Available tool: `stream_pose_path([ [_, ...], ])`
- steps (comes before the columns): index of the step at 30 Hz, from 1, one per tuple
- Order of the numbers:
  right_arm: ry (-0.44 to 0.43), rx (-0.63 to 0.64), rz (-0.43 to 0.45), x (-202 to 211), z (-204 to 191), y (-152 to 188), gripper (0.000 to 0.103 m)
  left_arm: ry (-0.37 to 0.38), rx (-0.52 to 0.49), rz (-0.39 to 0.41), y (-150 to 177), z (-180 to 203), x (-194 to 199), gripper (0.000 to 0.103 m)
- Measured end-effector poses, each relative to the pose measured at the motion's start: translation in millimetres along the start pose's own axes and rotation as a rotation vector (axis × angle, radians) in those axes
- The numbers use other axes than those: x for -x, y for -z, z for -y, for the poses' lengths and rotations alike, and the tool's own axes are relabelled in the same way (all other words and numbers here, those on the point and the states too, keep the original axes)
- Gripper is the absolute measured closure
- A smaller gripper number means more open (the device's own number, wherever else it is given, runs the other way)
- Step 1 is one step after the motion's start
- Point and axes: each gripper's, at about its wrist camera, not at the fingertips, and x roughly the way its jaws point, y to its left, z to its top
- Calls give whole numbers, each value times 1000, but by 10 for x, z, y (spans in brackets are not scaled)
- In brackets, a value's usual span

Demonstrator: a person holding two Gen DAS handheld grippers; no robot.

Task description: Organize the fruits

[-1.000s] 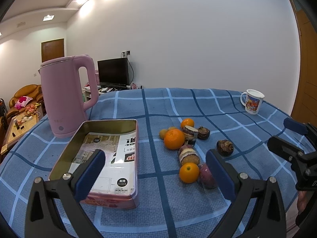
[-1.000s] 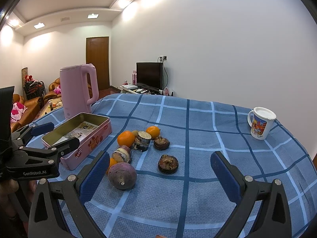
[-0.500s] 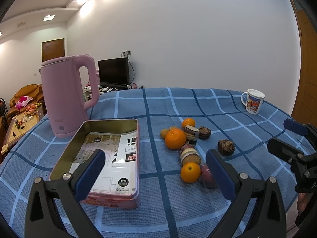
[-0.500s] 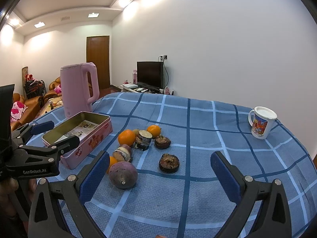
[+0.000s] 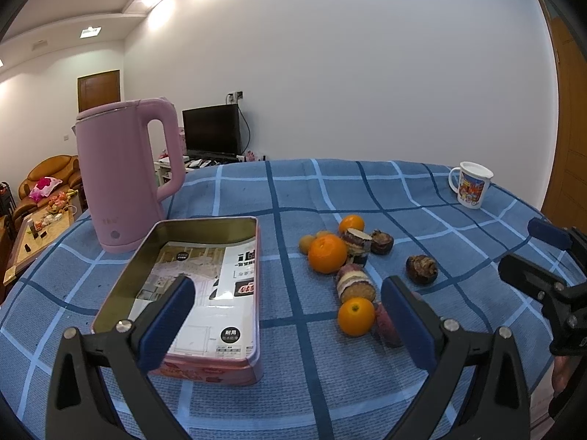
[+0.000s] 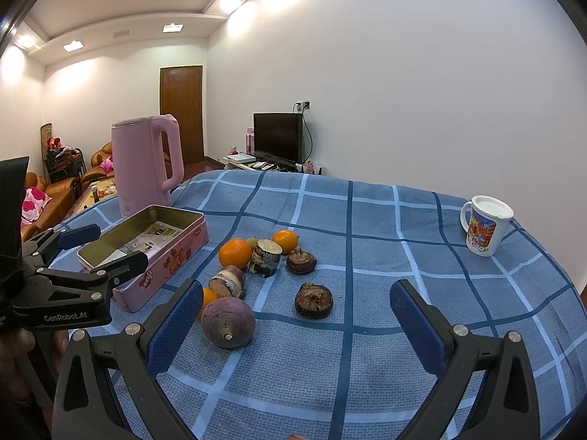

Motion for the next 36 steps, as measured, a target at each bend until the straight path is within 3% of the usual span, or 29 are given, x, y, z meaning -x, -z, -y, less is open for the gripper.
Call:
stream_pose_path([
  [21,2,1,-59,-279,-72,150,1,-33,-8,-48,121,-60,-210,0],
  [30,-87,25,-106,-473,-270,179,2,-73,19,-47,149,-201,-247,0],
  [34,-112,49,-155,-625,-365,202,9,-68,29,-53,156,-225,-268,0],
  [36,-104,61,-194,-735,-392,210,20,-55,25,-54,159,-198,-268,0],
])
